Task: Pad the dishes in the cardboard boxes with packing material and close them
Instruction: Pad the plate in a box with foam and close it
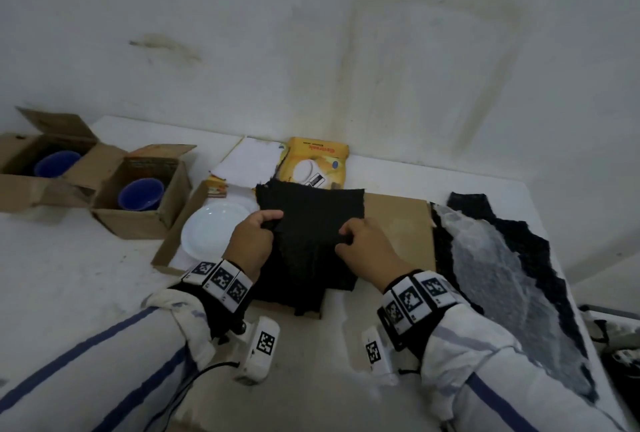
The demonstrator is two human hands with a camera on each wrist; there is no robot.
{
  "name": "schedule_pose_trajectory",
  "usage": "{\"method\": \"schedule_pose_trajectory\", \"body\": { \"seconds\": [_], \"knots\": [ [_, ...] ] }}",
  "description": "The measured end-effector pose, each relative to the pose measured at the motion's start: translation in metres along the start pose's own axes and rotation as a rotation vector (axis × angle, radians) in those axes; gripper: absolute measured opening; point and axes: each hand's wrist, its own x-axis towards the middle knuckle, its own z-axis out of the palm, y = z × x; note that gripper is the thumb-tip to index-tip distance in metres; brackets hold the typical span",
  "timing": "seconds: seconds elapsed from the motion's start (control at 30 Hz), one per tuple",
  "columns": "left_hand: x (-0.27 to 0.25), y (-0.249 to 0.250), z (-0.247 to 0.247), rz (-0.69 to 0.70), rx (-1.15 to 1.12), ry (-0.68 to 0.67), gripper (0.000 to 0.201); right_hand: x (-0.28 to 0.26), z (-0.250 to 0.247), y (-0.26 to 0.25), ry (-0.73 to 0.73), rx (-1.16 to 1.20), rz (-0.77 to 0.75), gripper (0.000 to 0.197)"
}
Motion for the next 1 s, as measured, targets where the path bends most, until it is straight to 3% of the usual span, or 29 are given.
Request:
{"method": "schedule_pose_trajectory", "body": {
  "seconds": [0.27,0.37,0.5,0.6,0.67,0.83,1.0],
  "knots": [
    [0.030,-0.022,-0.042,-0.053,0.372,-0.154,0.044,0.008,0.052,-0.044,-0.122,-0.369,-0.052,0.046],
    [0.035,-0.024,-0.046,-0.070,0.486,-0.249,0.042,0.012,0.061,-0.050,-0.178,-0.481,0.006,0.048],
    [0.041,-0.024,-0.051,-0.048,0.583,-0.309,0.042,0.017,0.066,-0.054,-0.350,-0.449,0.125,0.043],
    [0.047,-0.015,-0.052,0.058,0.738,-0.150,0.047,0.024,0.062,-0.057,-0.181,-0.366,0.108,0.039],
    [0.051,-0.006,-0.051,0.123,0.806,-0.115,0.048,0.029,0.061,-0.059,-0.039,-0.347,0.111,0.040],
    [0.068,-0.009,-0.039,0.185,1.144,-0.414,0.068,0.042,0.076,-0.061,-0.073,-0.269,0.229,0.074],
    [0.073,-0.021,-0.029,0.326,1.355,-0.450,0.071,0.051,0.083,-0.057,-0.126,-0.177,0.283,0.088]
  ]
}}
